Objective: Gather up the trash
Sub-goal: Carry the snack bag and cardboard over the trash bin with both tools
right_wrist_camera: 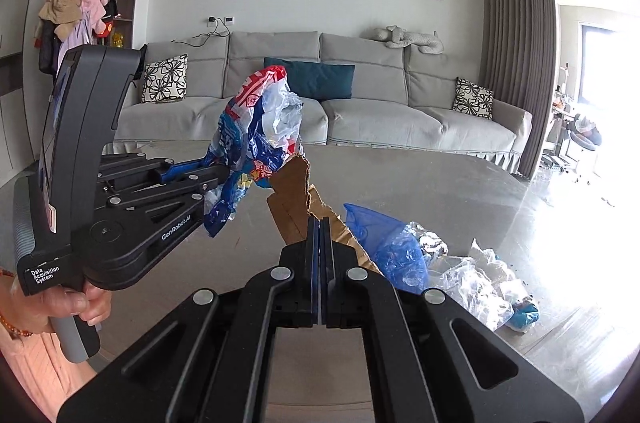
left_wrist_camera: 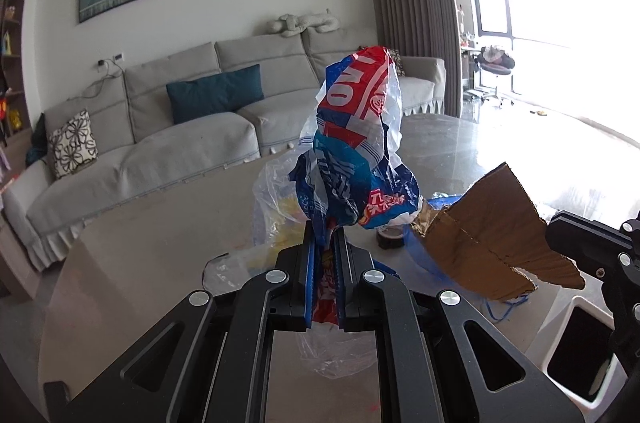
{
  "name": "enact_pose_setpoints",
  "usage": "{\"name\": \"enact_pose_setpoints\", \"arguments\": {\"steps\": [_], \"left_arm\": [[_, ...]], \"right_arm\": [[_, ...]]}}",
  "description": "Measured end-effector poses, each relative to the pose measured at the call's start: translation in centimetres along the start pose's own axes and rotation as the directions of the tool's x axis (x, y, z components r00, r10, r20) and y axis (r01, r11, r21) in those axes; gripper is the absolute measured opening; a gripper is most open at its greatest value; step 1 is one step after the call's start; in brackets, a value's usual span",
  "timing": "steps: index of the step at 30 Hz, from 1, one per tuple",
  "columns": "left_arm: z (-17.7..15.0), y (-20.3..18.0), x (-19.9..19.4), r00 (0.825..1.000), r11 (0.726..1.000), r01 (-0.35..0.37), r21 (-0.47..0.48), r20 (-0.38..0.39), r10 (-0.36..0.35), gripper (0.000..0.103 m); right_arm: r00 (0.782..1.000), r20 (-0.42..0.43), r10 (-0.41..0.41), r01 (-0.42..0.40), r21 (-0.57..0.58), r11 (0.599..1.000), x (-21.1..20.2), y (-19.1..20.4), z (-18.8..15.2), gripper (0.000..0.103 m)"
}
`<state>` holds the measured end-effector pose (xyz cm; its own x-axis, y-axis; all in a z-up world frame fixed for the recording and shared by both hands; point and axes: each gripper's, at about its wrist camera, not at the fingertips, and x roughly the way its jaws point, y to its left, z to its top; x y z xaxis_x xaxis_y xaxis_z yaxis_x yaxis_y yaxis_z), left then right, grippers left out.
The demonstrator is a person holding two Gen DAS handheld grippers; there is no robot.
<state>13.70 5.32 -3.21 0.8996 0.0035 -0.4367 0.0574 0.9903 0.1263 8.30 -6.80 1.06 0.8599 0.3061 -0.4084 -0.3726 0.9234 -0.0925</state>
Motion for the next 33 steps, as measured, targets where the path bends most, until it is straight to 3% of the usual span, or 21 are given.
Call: {"name": "enact_pose_setpoints", "arguments": {"steps": [7,14,25,33], "left_arm": [[0.4,-1.8,-1.4,0.999,0.999,0.036,0.023,0.029,-0.037,0.01],[-0.7,-7.9,-3.4,0.99,0.986,0.137,0.096,0.031,-0.14,0.01],[-4.1,-20.1,-4.7,0.939,0.922,0.344,0.177,-0.063,-0.338,0.01],[-7.5,-27.1,-4.7,0.911,0.873,0.413,0.259,-0.134,-0.391,0.01]], "right_arm": [[0.997,0.016,-0.079,0.079,-0.016,0.997,-3.4,-2.1,-0.6,0.001],[0.982,-0.003,-0.187,0.187,0.017,0.982,-8.3,-5.7,-3.3,0.001],[0.919,-0.102,-0.381,0.393,0.142,0.908,-15.5,-12.3,-11.4,0.001],[0.88,-0.209,-0.427,0.468,0.219,0.856,-15.7,-15.9,-17.7,0.001]]}}
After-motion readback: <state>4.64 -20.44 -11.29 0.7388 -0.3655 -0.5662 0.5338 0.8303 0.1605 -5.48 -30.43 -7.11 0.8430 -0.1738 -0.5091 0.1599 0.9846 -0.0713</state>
